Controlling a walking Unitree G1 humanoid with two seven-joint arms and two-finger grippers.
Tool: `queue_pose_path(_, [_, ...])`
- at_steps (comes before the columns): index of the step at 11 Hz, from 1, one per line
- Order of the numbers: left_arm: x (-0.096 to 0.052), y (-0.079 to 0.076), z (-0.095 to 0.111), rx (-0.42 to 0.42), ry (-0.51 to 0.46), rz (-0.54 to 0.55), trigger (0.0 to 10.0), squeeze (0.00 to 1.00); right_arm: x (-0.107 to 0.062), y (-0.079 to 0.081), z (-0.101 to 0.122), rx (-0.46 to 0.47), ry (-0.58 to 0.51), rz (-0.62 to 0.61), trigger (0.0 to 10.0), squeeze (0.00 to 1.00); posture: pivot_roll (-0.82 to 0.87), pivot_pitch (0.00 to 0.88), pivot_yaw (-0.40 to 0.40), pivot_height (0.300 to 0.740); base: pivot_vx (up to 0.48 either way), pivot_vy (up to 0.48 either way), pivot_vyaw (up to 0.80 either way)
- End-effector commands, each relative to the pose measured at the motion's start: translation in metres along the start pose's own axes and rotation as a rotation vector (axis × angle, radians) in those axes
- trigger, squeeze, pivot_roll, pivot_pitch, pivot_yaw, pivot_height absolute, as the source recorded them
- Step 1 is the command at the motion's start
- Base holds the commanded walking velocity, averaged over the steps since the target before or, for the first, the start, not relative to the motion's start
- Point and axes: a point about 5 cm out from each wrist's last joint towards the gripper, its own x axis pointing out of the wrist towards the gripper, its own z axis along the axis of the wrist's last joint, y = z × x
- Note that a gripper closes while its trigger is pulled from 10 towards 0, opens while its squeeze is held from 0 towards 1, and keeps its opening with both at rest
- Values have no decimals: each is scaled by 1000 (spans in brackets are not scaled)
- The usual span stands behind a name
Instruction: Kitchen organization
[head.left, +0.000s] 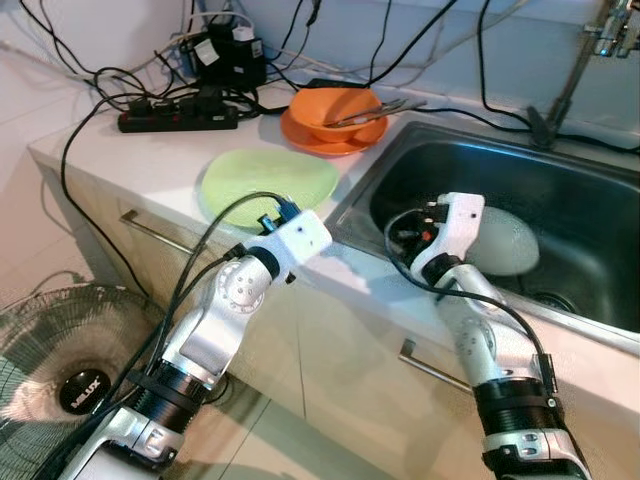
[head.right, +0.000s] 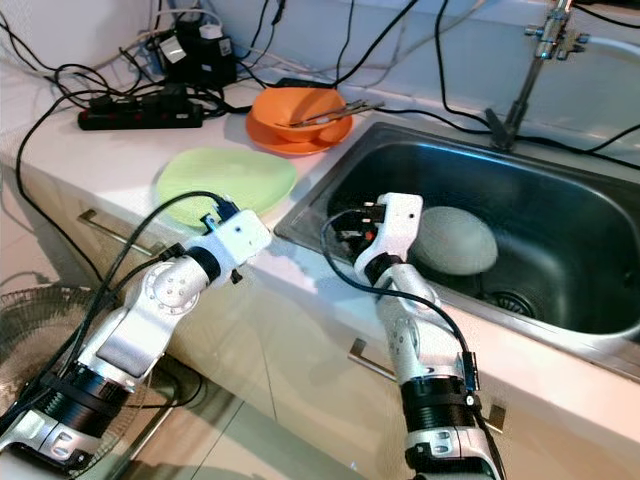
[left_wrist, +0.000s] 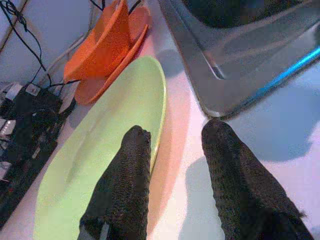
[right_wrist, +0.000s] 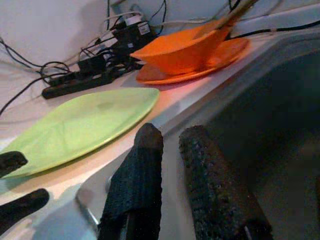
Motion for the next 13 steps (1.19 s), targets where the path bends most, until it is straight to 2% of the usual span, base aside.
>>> queue_pose_path(1, [1, 6, 1, 50, 17, 22, 10000, 0, -1, 2, 1, 14, 0, 14, 10000, 0, 138, 15, 29, 740, 0, 0, 0])
queue_pose_path(2, [2, 11, 1, 83, 30, 43, 10000, 0, -1, 2, 2, 21, 1, 13, 10000, 0, 139, 10, 27, 740, 0, 0, 0])
queue_pose_path(3, [3, 18, -1, 161, 67, 70, 10000, 0, 0, 3, 3, 24, -3, 16, 10000, 0, 139, 10, 27, 740, 0, 0, 0])
queue_pose_path(4, [3, 19, -4, 196, 90, 72, 10000, 0, 1, 3, 3, 26, -5, 18, 10000, 0, 142, 2, 26, 740, 0, 0, 0])
queue_pose_path(9, [7, 17, -13, 211, 143, 39, 10000, 0, 3, 3, 7, 21, -15, 12, 10000, 0, 133, 0, 28, 740, 0, 0, 0])
queue_pose_path(13, [12, 28, -24, 256, 223, 67, 10000, 0, 3, 3, 10, 24, -24, 6, 10000, 0, 130, 5, 30, 740, 0, 0, 0])
